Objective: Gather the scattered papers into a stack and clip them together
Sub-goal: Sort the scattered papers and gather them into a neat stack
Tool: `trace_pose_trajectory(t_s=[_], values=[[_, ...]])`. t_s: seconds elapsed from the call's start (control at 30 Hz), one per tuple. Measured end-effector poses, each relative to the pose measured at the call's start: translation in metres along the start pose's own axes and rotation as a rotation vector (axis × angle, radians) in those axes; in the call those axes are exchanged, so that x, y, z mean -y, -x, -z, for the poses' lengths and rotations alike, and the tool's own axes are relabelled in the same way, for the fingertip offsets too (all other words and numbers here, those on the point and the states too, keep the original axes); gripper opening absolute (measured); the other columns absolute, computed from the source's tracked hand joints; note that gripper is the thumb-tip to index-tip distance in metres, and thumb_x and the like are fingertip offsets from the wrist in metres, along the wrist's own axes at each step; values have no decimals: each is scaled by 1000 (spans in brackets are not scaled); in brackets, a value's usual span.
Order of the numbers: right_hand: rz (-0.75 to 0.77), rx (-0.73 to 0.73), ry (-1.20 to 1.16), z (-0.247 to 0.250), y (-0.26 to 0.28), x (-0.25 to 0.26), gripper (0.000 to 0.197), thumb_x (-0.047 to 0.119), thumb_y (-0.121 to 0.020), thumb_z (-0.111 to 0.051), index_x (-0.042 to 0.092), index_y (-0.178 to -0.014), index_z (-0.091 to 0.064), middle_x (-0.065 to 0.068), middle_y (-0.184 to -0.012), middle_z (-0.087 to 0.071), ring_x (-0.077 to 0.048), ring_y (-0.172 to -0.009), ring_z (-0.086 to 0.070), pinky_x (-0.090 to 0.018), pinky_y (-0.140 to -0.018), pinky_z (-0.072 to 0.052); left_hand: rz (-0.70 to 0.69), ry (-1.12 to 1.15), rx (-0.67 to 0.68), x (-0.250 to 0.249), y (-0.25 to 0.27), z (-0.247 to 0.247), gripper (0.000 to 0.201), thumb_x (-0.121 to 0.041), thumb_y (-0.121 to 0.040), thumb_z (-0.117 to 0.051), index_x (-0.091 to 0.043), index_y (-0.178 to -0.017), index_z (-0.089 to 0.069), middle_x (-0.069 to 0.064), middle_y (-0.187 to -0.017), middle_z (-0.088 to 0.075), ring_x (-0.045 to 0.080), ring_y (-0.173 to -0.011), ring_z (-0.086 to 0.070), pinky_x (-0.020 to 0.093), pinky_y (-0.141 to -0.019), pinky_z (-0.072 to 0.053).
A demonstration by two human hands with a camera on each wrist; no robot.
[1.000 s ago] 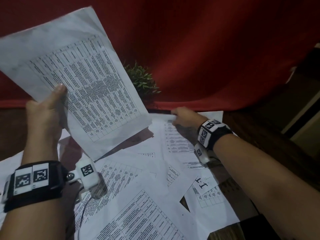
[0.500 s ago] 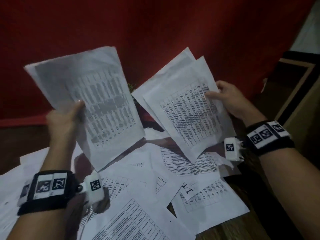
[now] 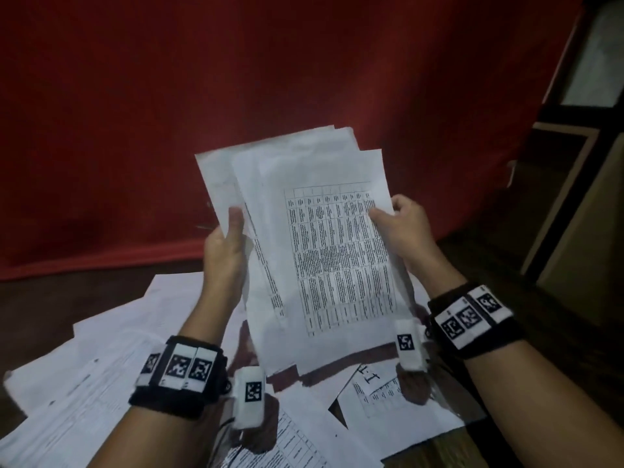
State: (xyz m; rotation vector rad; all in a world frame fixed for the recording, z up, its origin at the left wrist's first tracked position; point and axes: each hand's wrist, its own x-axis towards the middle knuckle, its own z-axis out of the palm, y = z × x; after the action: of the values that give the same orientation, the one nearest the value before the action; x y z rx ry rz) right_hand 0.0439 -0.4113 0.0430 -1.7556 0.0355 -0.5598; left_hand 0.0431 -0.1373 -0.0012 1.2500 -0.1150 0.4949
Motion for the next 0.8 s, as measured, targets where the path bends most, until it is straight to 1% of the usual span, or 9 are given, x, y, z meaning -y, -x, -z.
trace_pose_trajectory(t_s=[0.03, 0.1, 0.2, 0.3, 0.43, 0.5, 0.6, 0.73, 0.8], values=[[4, 5, 3, -1, 3, -1, 15, 11, -95, -71, -1, -103, -67, -1, -82, -73, 4, -51, -62, -15, -44, -46, -10, -14, 5, 1, 1, 0, 45, -71, -87, -68, -27, -94, -76, -10, -94, -75, 12, -85, -69, 35, -84, -52], [-2, 32, -4, -1, 9, -1, 11, 11, -97, -69, 1, -100, -65, -1, -81, -72, 5, -48, -61, -14, -42, -44, -48, -55, 47, -1, 4, -4, 24, -50, -95, -73, -26, -100, -77, -13, -96, -80, 9, -92, -74, 32, -84, -55], [18, -14, -5, 12, 12, 2, 12, 19, -99, -67, 10, -106, -69, -1, -93, -76, 1, -64, -71, -16, -50, -53, -96, -148, 87, -9, 4, -8, 9, -26, -102, -69, -25, -108, -76, -17, -95, -81, 3, -91, -77, 20, -76, -58], [-10, -157, -181, 37, 2, -3, 21, 17, -101, -65, 7, -119, -68, -11, -110, -77, -15, -86, -76, -29, -72, -64, -115, -127, 76, -15, -5, -2, 9, -25, -102, -69, -24, -108, -75, -16, -95, -81, 2, -91, -77, 18, -75, -58], [-196, -26, -547, 44, 4, -23, 33, 11, -104, -57, 4, -136, -60, -19, -130, -70, -37, -121, -67, -55, -102, -55, -121, -180, 130, -14, -13, -1, 13, -29, -102, -68, -18, -96, -74, -13, -75, -73, 4, -64, -66, 25, -58, -51], [-224, 38, -562, 35, 9, -31, 33, 11, -104, -56, 4, -136, -60, -19, -131, -70, -37, -122, -67, -57, -104, -53, -134, -211, 178, -16, -10, -11, 22, -29, -103, -66, -16, -86, -70, -12, -64, -62, 5, -53, -50, 24, -51, -38], [-237, 132, -632, 15, 18, -35, 29, 10, -104, -56, 4, -131, -62, -19, -125, -72, -37, -116, -69, -54, -97, -58, -128, -198, 242, -20, -3, -25, 28, -18, -108, -58, -19, -83, -71, -14, -65, -69, 1, -57, -61, 22, -55, -47], [-186, 135, -535, -14, 25, -34, 22, 13, -102, -61, 8, -124, -67, -15, -117, -76, -34, -111, -71, -47, -95, -59, -208, -216, 283, -21, 11, -34, 39, -37, -112, -48, -23, -78, -64, -13, -67, -67, 3, -61, -61, 28, -62, -48], [-95, 52, -466, -23, 26, -33, 17, 17, -102, -64, 14, -118, -70, -10, -117, -76, -28, -113, -71, -44, -99, -57, -260, -123, 279, -19, 18, -33, 40, -64, -102, -49, -26, -101, -65, -19, -86, -73, -1, -79, -68, 21, -74, -54]])
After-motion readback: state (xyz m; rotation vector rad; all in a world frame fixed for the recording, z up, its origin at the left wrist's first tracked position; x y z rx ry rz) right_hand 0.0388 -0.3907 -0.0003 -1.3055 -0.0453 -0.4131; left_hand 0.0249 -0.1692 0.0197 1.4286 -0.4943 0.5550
